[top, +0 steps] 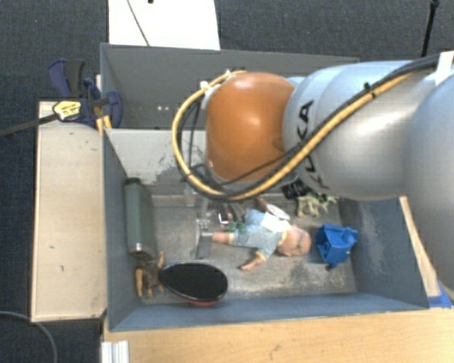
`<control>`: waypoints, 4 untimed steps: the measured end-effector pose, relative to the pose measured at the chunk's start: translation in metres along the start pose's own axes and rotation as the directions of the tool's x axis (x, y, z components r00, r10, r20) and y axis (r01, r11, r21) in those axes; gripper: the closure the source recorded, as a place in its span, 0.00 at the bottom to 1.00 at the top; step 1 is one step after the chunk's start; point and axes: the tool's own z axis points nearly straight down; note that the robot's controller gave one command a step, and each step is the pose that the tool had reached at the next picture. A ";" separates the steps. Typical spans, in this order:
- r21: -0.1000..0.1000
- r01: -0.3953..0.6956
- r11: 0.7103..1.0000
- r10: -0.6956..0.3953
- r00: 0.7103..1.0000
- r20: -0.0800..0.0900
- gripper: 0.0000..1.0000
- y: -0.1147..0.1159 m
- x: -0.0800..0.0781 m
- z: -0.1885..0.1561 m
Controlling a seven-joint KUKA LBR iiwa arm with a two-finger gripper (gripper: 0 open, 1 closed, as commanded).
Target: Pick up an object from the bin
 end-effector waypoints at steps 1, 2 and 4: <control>-0.002 -0.006 1.000 0.006 1.000 0.008 0.00 -0.001 -0.002 -0.005; 0.000 0.127 0.992 -0.127 0.992 0.010 0.00 -0.039 0.002 0.041; 0.001 0.236 0.972 -0.236 0.972 0.009 0.00 -0.122 -0.029 0.050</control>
Offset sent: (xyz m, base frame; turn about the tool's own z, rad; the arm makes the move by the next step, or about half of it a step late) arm -0.0098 -0.1027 -0.1187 -0.3314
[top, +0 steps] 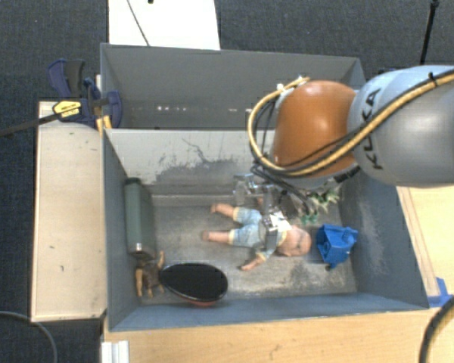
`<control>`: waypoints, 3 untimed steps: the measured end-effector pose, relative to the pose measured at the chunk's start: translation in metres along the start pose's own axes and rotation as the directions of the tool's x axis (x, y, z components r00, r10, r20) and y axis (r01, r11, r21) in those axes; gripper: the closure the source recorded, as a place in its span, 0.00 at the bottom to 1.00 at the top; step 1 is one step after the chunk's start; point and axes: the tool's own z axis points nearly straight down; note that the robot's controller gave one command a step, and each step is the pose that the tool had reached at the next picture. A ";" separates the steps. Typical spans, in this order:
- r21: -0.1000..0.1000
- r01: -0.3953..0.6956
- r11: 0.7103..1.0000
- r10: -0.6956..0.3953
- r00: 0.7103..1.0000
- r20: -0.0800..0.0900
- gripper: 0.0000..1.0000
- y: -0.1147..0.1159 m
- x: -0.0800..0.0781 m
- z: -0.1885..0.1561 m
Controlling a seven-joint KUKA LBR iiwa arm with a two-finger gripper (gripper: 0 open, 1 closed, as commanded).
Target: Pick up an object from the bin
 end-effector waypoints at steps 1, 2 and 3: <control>-0.002 -0.066 0.998 0.066 0.998 0.003 0.00 -0.043 0.014 0.068; -0.001 -0.063 0.998 0.063 0.998 0.008 1.00 -0.044 0.013 0.062; 0.000 -0.062 0.998 0.062 0.998 0.008 1.00 -0.044 0.013 0.062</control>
Offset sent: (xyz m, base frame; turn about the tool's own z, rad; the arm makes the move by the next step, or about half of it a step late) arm -0.0055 -0.0443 -0.0686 0.0446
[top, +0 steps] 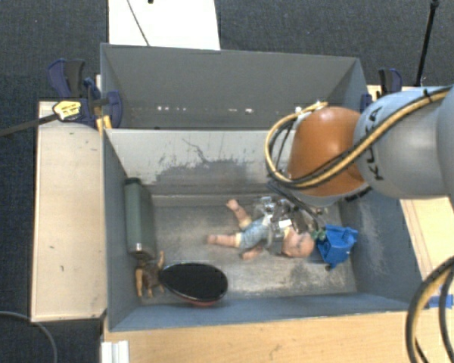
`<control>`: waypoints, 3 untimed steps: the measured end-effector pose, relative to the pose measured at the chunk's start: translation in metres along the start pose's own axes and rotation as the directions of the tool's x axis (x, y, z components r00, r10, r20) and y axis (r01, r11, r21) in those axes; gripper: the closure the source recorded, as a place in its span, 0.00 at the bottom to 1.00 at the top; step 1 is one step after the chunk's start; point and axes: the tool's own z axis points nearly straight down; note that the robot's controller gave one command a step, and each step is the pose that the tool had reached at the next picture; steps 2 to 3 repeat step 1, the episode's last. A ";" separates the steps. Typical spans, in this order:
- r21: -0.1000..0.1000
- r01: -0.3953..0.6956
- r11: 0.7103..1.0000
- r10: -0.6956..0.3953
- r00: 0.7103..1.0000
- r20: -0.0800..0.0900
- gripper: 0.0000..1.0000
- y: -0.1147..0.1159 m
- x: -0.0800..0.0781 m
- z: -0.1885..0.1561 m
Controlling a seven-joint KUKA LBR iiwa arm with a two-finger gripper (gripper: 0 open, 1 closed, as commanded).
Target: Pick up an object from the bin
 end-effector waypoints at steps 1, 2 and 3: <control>-0.001 -0.002 1.000 0.002 1.000 -0.003 1.00 0.000 0.000 -0.004; -0.001 -0.002 1.000 0.002 1.000 -0.003 1.00 0.000 0.000 -0.004; -0.001 -0.002 1.000 0.002 1.000 -0.003 1.00 0.000 0.000 -0.004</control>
Offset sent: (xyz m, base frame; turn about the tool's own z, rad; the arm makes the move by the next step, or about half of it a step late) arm 0.0000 0.0000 0.0280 0.0000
